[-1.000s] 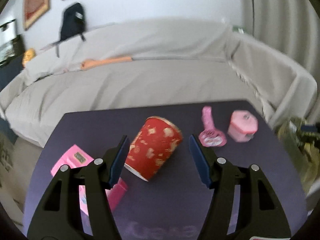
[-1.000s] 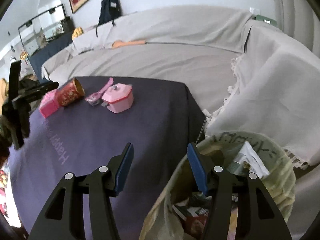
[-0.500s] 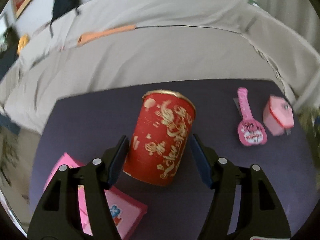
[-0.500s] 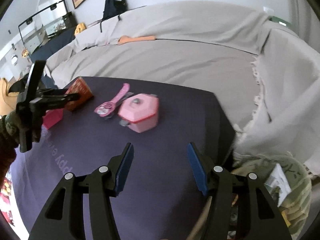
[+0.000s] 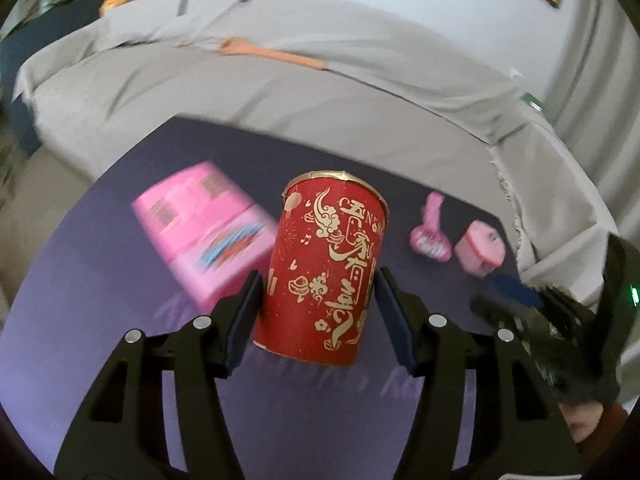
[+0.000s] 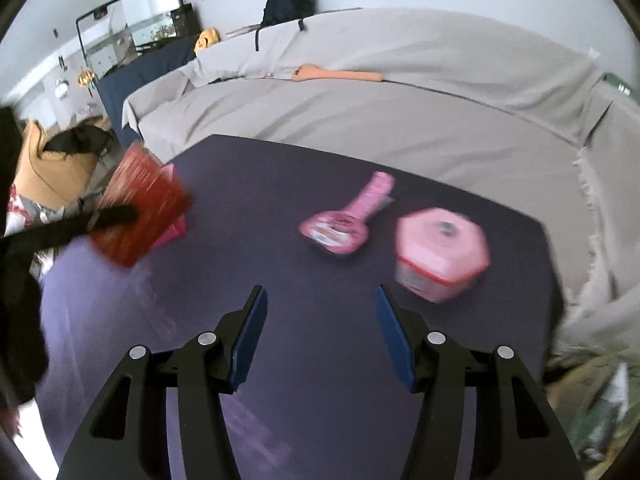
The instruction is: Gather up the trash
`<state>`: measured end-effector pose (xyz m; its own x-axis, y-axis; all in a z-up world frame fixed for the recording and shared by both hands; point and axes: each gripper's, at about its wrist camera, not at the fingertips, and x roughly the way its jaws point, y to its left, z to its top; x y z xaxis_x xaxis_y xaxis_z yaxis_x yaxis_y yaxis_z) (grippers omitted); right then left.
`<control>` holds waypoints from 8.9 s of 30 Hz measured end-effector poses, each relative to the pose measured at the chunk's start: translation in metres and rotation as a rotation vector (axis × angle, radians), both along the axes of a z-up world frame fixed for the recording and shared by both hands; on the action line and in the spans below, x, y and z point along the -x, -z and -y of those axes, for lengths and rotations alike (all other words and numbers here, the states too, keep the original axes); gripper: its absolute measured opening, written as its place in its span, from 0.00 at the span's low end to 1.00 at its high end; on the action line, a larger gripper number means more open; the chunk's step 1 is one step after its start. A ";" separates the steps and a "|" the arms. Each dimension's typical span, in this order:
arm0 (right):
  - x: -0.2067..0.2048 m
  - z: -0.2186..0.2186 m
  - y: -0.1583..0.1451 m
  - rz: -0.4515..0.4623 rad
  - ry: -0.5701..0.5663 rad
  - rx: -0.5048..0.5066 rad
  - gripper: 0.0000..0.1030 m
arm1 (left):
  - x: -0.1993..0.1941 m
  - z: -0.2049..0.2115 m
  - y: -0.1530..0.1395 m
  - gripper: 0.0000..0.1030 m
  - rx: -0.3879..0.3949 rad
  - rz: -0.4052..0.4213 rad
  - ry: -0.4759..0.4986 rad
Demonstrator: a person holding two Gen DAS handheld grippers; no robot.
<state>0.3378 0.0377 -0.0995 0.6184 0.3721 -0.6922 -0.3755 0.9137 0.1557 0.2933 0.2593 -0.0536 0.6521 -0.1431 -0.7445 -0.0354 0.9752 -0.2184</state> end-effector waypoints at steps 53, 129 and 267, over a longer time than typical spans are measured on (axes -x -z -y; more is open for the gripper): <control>0.100 0.066 -0.055 0.135 -0.026 0.036 0.42 | 0.058 0.009 0.019 0.52 -0.078 0.003 -0.101; 0.131 0.273 0.053 -0.024 0.281 0.026 0.47 | 0.170 0.212 -0.026 0.87 -0.014 0.195 0.145; 0.359 0.246 -0.053 0.344 0.236 -0.115 0.59 | 0.293 0.257 -0.062 0.87 -0.323 0.331 0.050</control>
